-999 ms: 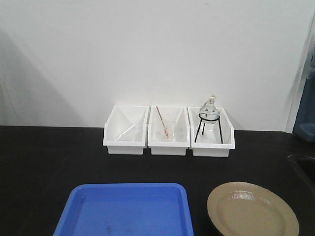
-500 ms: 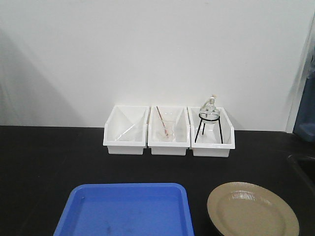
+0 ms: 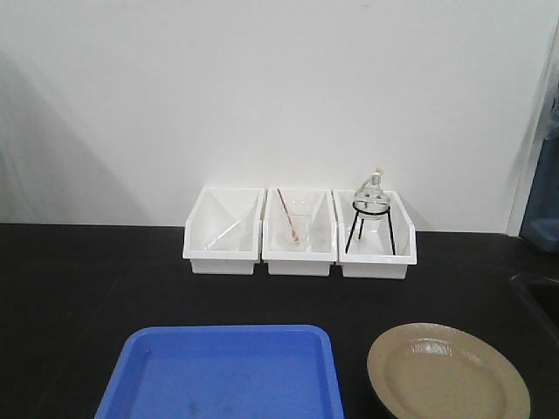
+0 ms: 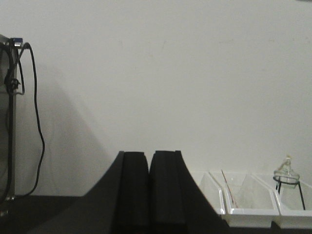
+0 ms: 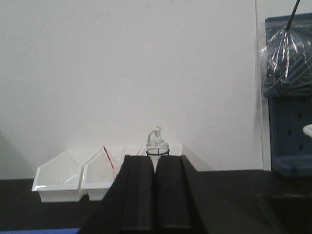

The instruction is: Place disk in tray to left cabinet

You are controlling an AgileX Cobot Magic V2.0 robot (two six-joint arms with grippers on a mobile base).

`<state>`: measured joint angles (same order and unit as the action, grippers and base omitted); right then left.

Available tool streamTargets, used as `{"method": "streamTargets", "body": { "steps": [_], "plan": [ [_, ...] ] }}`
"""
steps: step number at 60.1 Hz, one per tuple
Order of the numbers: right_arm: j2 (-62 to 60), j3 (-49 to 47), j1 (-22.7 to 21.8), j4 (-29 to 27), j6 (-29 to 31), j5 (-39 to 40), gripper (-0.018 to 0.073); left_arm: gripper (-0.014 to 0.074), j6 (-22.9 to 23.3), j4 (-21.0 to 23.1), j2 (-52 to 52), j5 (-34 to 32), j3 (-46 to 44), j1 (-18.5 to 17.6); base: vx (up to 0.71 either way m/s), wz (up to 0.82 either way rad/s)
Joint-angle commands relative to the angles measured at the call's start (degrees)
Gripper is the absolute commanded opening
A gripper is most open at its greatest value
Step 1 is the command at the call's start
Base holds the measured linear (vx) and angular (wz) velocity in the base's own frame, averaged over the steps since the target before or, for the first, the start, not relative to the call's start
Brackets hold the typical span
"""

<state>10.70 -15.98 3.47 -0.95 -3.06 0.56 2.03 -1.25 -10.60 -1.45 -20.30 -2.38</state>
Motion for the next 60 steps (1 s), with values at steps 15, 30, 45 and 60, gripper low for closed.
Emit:
{"method": "streamTargets", "body": {
  "steps": [15,30,45,60],
  "plan": [
    [15.7,-2.6,0.0,0.3,0.3,4.5,0.0063,0.0021,0.1,0.4,-14.9,-2.7,-2.7,-0.3,0.00,0.00],
    [23.2,-2.6,0.0,-1.6,0.2,5.1,0.0300,0.0139,0.1,0.4,-20.2,-1.5,-2.7,-0.3,0.00,0.00],
    [28.9,-2.6,0.0,-5.3,-2.0,5.1,0.0487,0.0328,0.1,0.4,-24.1,0.3,-2.7,-0.3,0.00,0.00],
    [36.6,-2.6,0.0,-35.9,-21.5,6.4,0.0484,0.0365,0.1,0.4,-25.1,0.5,-2.7,-0.3,0.00,0.00]
  ]
}}
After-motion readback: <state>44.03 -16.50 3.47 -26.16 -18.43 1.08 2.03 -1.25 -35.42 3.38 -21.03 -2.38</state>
